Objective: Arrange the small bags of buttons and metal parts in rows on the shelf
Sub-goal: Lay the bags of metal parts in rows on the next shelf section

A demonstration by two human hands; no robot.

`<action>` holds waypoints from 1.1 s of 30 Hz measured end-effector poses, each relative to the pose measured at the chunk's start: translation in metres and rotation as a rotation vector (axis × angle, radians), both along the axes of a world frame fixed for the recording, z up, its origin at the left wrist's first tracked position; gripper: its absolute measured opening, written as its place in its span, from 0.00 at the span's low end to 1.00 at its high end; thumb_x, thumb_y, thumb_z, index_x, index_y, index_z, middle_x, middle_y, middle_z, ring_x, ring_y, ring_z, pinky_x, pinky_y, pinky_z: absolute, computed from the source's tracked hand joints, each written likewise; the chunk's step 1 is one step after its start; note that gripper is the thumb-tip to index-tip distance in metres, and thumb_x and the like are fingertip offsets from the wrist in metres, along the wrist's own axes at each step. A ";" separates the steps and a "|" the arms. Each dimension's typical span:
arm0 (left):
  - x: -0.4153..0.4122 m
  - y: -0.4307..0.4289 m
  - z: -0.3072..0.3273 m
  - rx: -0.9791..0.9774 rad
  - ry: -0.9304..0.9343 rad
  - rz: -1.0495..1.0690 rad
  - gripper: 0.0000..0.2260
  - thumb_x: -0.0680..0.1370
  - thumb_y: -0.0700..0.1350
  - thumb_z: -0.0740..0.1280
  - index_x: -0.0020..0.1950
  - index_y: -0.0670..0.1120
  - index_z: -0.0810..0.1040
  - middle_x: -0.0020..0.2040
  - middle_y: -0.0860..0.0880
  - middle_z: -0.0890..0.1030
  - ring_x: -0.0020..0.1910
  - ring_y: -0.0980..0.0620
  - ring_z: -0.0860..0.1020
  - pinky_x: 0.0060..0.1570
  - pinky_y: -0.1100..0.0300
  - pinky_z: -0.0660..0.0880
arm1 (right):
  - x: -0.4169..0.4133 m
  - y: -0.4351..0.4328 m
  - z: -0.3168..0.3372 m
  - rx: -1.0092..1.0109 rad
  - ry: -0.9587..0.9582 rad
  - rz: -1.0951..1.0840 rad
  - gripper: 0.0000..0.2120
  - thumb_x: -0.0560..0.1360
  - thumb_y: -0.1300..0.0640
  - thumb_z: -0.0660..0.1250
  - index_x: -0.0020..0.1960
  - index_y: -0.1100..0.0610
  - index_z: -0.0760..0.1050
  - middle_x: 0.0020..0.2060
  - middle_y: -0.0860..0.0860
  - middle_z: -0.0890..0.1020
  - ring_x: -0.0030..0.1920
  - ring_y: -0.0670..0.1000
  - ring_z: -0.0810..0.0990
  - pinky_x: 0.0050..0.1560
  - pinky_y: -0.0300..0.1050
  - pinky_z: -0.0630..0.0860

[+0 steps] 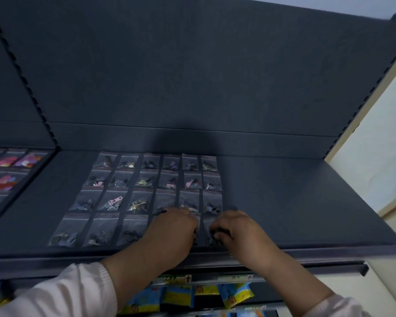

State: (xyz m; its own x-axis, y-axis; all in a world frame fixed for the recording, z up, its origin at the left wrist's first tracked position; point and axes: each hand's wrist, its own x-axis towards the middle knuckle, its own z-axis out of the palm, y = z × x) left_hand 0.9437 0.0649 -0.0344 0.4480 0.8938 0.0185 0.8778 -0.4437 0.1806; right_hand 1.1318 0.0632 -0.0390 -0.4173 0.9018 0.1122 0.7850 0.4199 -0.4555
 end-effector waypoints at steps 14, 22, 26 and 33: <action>-0.003 0.012 0.004 0.144 -0.086 0.003 0.10 0.79 0.45 0.59 0.56 0.47 0.76 0.53 0.49 0.75 0.53 0.50 0.73 0.54 0.58 0.68 | -0.007 0.014 0.013 0.059 -0.087 -0.058 0.13 0.80 0.55 0.58 0.59 0.55 0.78 0.55 0.51 0.78 0.58 0.51 0.73 0.57 0.35 0.67; -0.003 0.031 0.002 0.000 -0.011 -0.060 0.14 0.82 0.51 0.54 0.63 0.48 0.71 0.59 0.50 0.73 0.60 0.50 0.70 0.63 0.58 0.59 | -0.010 0.036 0.011 -0.053 -0.280 0.020 0.17 0.81 0.53 0.53 0.67 0.54 0.70 0.68 0.50 0.70 0.68 0.51 0.67 0.68 0.41 0.62; -0.005 0.033 0.000 -0.035 0.017 -0.046 0.14 0.81 0.52 0.54 0.61 0.48 0.73 0.57 0.50 0.74 0.58 0.50 0.71 0.62 0.56 0.61 | -0.005 0.037 0.011 -0.047 -0.235 0.040 0.16 0.81 0.54 0.55 0.67 0.54 0.71 0.66 0.50 0.73 0.66 0.50 0.69 0.66 0.38 0.62; -0.003 0.055 0.008 0.035 -0.022 -0.002 0.16 0.81 0.51 0.54 0.66 0.49 0.70 0.64 0.51 0.71 0.65 0.50 0.68 0.66 0.57 0.58 | -0.003 0.056 0.012 -0.022 -0.166 -0.035 0.18 0.81 0.54 0.55 0.70 0.51 0.68 0.71 0.46 0.66 0.70 0.48 0.64 0.71 0.39 0.59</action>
State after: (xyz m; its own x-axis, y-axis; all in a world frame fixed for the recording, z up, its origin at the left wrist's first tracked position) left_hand 0.9406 0.1201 -0.0259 0.4485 0.8918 0.0599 0.8731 -0.4515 0.1840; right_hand 1.1290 0.1189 -0.0273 -0.3967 0.9176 0.0244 0.8643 0.3824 -0.3268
